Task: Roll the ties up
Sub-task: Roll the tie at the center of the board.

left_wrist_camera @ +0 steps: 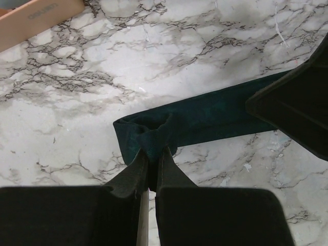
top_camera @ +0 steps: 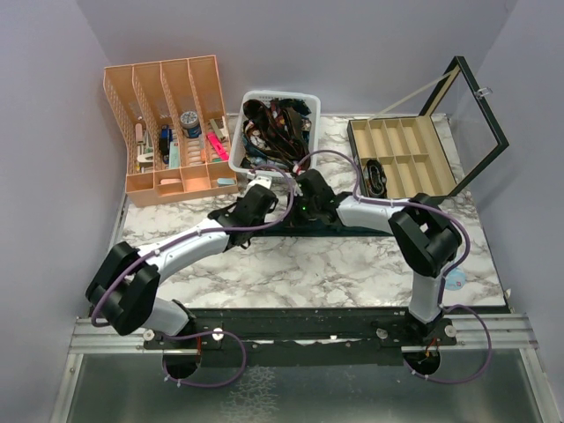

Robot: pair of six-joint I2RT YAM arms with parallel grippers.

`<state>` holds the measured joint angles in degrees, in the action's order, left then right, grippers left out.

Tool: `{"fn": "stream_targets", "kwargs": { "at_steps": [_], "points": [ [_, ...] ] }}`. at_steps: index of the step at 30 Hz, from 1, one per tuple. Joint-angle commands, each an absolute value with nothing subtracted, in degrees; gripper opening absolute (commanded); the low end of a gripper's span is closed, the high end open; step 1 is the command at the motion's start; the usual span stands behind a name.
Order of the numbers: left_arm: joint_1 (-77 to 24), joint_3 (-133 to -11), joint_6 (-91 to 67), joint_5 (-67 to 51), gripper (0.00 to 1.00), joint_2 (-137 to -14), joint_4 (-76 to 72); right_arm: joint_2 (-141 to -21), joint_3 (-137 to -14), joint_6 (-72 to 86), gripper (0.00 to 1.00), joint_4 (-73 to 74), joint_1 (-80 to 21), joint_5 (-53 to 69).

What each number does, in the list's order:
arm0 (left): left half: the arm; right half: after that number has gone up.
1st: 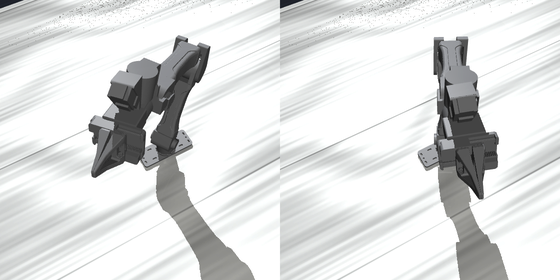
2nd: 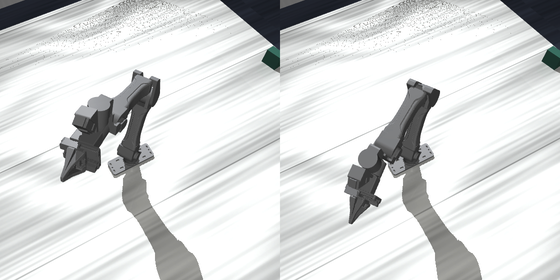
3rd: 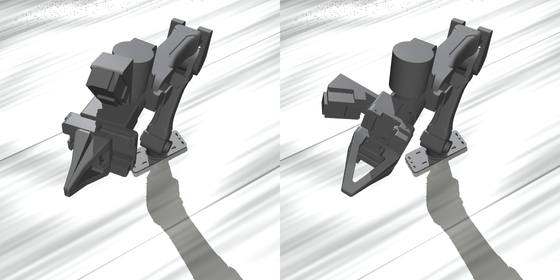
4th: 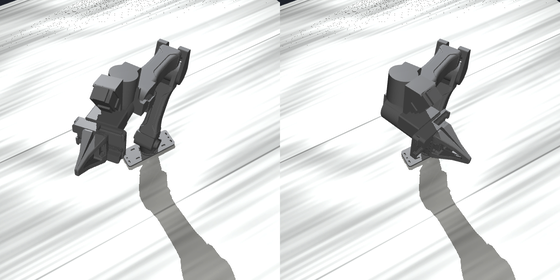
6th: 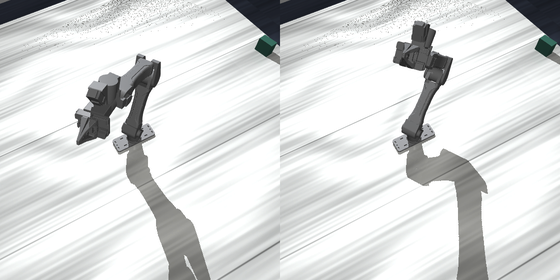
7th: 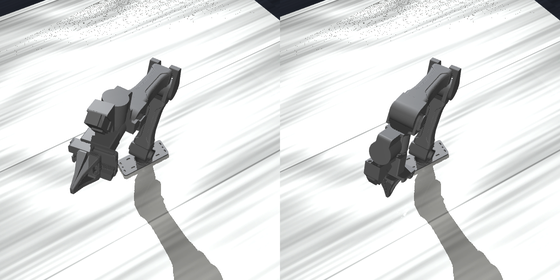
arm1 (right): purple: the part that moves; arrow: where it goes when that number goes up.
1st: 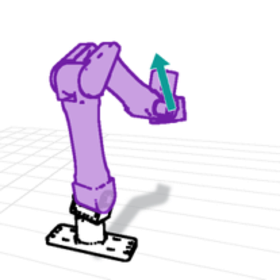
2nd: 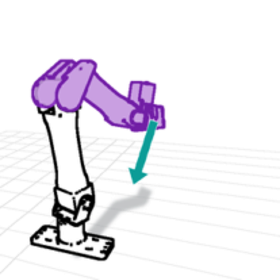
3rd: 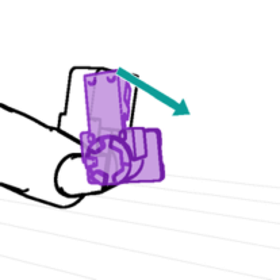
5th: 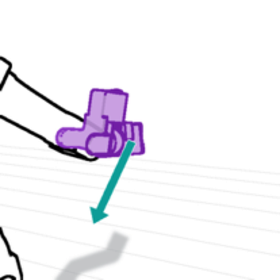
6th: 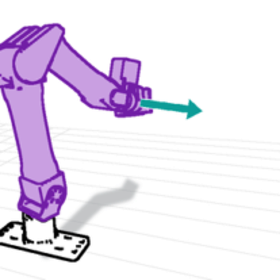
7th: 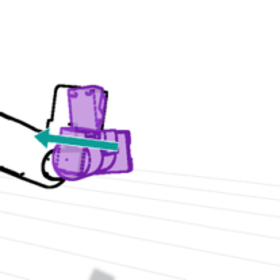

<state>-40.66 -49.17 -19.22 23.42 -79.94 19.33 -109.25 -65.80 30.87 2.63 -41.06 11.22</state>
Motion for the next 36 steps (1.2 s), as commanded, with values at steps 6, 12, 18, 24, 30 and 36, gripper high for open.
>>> {"fn": "stream_targets", "kwargs": {
  "at_steps": [6, 12, 18, 24, 30, 36],
  "points": [
    [-41.66, -48.32, -19.36, 18.91, 0.02, -82.88, 11.06, -101.27, -58.18, 34.21, 0.11, -3.19, -40.0, 3.65],
    [-41.75, -47.88, -18.72, 14.6, 0.08, -85.45, 8.2, -97.37, -55.03, 35.49, 0.14, -4.62, -38.85, 0.25],
    [-41.86, -47.89, -18.1, 12.74, 0.15, -87.69, 6.92, -96.14, -54.28, 36.01, 0.15, -4.5, -37.72, 0.2],
    [-41.99, -48.47, -18.6, 11.18, 0.26, -90.04, 4.94, -96.1, -54.06, 35.87, 0.16, -4.45, -36.7, 0.45],
    [-41.97, -48.91, -20.73, 10.81, 0.56, -88.26, 4.0, -96.01, -53.57, 35.62, 0.2, -5.66, -35.45, 5.17],
    [-41.75, -48.27, -23.21, 11.49, 0.75, -80.78, 2.76, -95.56, -53.83, 36.83, 0.31, -6.61, -34.22, 10.95]
  ]
}}
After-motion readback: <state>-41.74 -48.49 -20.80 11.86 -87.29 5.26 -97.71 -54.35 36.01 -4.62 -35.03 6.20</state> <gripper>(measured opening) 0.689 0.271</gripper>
